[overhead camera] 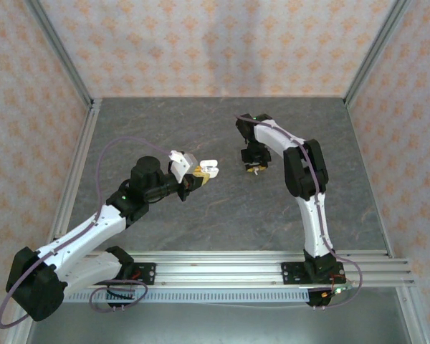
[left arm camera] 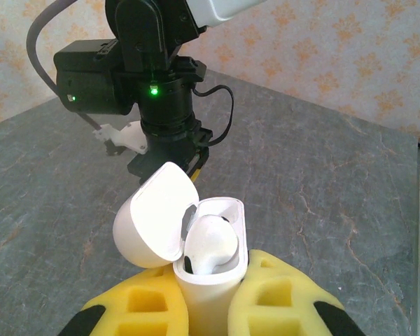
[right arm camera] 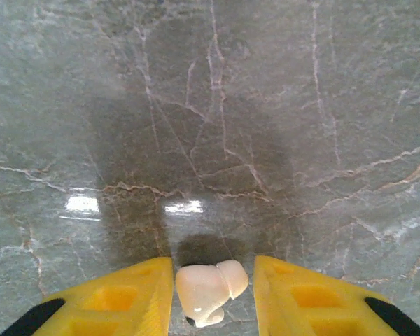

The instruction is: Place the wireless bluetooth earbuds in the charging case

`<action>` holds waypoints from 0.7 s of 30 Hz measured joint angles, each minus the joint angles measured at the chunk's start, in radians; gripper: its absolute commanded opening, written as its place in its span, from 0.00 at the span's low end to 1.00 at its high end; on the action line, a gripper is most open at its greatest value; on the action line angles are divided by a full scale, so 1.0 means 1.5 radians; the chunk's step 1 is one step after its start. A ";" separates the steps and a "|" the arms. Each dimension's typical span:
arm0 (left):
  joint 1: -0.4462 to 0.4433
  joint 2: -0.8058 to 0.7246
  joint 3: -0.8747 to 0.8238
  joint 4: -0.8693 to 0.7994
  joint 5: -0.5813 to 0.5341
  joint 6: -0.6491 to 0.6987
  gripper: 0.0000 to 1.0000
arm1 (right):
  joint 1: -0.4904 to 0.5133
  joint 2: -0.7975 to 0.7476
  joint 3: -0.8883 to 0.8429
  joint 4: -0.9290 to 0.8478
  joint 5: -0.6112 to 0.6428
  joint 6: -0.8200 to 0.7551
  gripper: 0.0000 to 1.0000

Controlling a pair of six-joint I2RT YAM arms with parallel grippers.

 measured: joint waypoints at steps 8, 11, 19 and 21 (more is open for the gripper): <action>0.000 0.000 0.000 -0.004 -0.002 0.002 0.00 | 0.001 0.002 0.005 -0.003 -0.005 -0.007 0.25; 0.000 0.000 0.000 -0.004 -0.002 0.002 0.00 | -0.001 0.002 0.005 -0.003 -0.011 -0.007 0.23; 0.000 0.000 0.000 -0.004 -0.002 0.002 0.00 | -0.015 -0.043 -0.035 0.026 -0.049 0.013 0.18; 0.000 0.000 0.001 -0.004 -0.002 0.002 0.00 | -0.017 -0.080 -0.053 0.038 -0.059 0.021 0.16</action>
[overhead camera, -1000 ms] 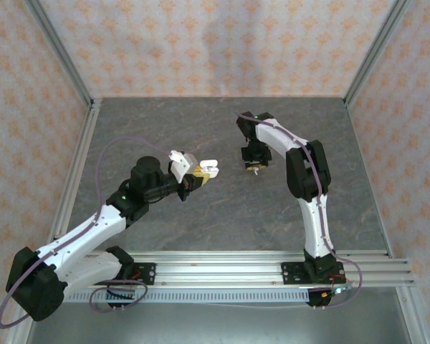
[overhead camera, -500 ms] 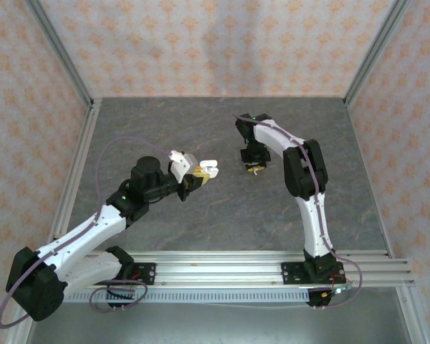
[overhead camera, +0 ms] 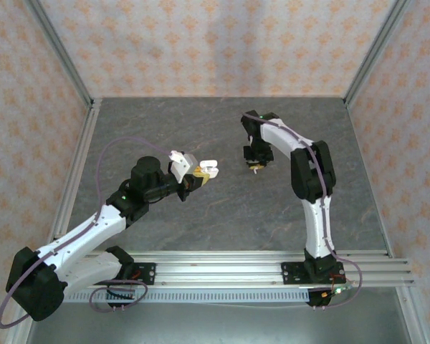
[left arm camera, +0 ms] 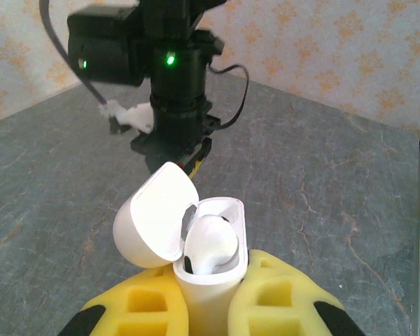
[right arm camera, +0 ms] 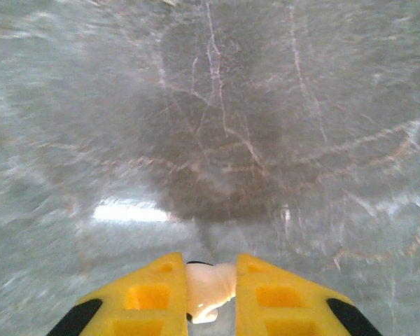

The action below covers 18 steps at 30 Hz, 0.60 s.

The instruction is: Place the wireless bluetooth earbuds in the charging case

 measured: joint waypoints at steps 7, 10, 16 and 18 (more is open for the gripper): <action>0.000 0.000 0.022 0.001 0.005 -0.004 0.00 | 0.000 -0.193 -0.048 0.066 -0.060 0.022 0.14; 0.000 0.000 0.032 0.001 0.013 -0.011 0.00 | 0.000 -0.278 -0.079 0.106 -0.103 0.032 0.14; -0.001 0.003 0.068 0.001 0.050 -0.016 0.00 | 0.000 -0.430 -0.172 0.216 -0.209 0.046 0.14; -0.003 0.003 0.083 0.001 0.060 -0.018 0.00 | 0.000 -0.477 -0.203 0.263 -0.247 0.056 0.15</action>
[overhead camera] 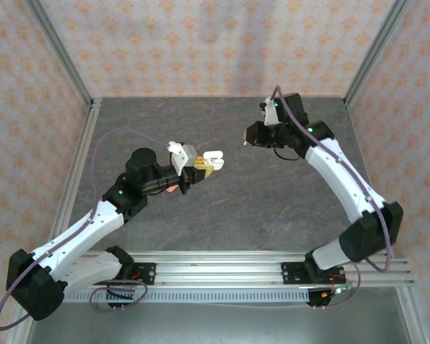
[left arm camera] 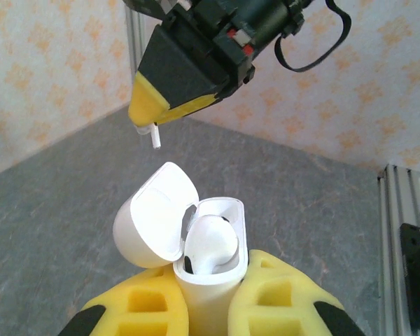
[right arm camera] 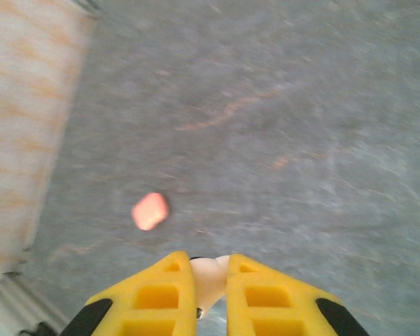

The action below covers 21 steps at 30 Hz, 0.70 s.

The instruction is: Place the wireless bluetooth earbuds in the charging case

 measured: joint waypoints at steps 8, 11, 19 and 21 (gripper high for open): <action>-0.005 0.006 0.030 0.004 0.038 -0.015 0.00 | 0.020 -0.147 -0.092 0.188 -0.109 0.053 0.16; -0.005 0.007 0.037 0.005 0.047 -0.021 0.00 | 0.021 -0.175 -0.109 0.230 -0.133 0.068 0.16; -0.006 0.012 0.049 0.004 0.052 -0.032 0.00 | 0.028 -0.204 -0.131 0.273 -0.167 0.093 0.15; -0.008 0.013 0.055 0.002 0.053 -0.032 0.00 | 0.030 -0.210 -0.136 0.273 -0.171 0.098 0.15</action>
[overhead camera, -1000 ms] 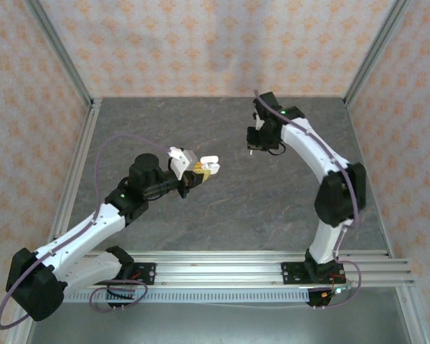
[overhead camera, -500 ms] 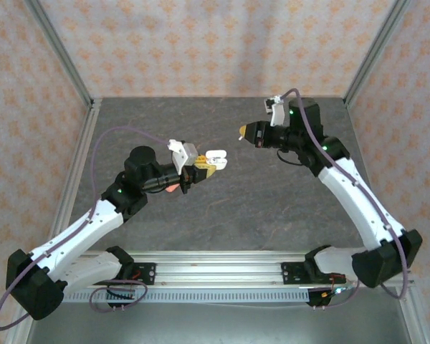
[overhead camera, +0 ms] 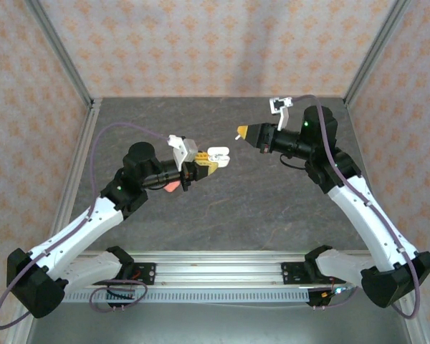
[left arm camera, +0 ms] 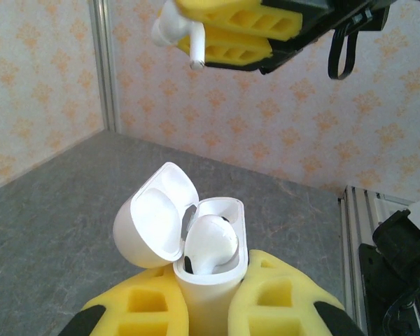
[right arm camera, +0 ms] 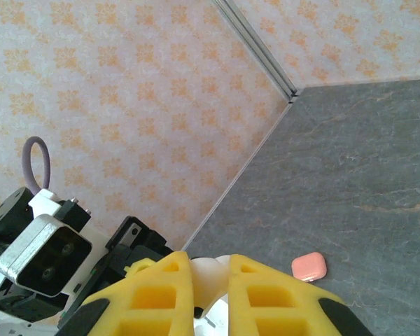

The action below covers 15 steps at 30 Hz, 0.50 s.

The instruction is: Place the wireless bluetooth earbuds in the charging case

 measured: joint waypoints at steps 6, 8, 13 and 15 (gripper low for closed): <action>-0.002 0.005 0.023 -0.012 0.000 0.000 0.00 | 0.003 -0.021 -0.017 0.001 -0.001 0.011 0.14; -0.002 0.007 0.025 -0.013 0.000 0.000 0.00 | 0.003 -0.026 -0.020 0.001 0.000 0.015 0.14; -0.002 0.025 0.031 -0.014 0.000 0.000 0.00 | 0.003 -0.037 -0.022 -0.006 0.001 0.020 0.14; -0.002 0.035 0.034 -0.015 0.001 -0.003 0.00 | 0.003 -0.042 -0.021 -0.018 0.002 0.018 0.14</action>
